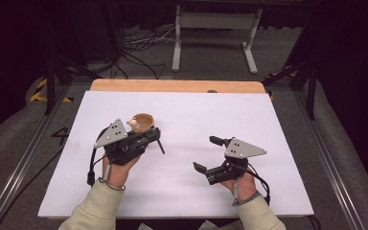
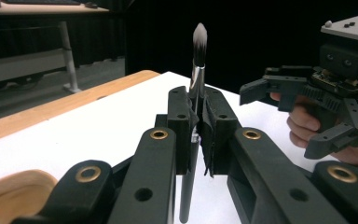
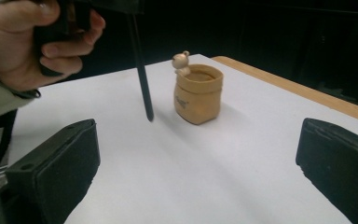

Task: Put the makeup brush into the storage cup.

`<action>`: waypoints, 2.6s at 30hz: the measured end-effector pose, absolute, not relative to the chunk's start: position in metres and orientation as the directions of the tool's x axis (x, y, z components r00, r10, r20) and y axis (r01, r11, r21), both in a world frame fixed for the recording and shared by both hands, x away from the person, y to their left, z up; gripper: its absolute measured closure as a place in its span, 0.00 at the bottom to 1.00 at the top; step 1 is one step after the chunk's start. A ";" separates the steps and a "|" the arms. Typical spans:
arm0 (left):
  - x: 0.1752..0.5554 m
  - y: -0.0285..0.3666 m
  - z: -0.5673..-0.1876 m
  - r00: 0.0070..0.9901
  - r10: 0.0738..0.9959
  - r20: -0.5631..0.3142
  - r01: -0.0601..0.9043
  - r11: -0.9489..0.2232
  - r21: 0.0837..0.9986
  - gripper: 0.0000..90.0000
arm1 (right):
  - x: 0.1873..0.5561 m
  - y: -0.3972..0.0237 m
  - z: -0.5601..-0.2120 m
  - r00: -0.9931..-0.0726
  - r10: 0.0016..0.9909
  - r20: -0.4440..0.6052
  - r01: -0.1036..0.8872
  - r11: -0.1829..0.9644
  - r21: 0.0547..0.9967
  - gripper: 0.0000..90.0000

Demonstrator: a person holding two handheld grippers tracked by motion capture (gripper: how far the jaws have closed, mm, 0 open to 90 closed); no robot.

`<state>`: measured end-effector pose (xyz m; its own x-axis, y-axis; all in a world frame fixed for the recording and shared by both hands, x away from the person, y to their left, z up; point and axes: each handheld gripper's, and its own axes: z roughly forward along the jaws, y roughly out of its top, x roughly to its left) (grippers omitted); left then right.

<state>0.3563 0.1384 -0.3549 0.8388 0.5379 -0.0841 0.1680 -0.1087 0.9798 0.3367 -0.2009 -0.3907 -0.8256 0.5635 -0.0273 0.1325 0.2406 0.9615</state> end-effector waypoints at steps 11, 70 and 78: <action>0.372 0.150 -0.334 0.797 0.598 -0.084 0.189 -0.116 0.975 0.92 | 0.334 -0.227 -0.392 -0.790 0.612 -0.026 0.155 0.240 0.958 0.00; 0.425 0.164 -0.341 0.494 0.866 -0.077 0.166 -0.007 0.986 0.92 | 0.340 -0.247 -0.396 -0.760 0.649 0.031 0.223 0.215 0.951 0.00; 0.433 0.161 -0.348 0.516 0.852 -0.087 0.154 0.008 0.988 0.91 | 0.340 -0.247 -0.396 -0.763 0.645 0.042 0.228 0.209 0.951 0.00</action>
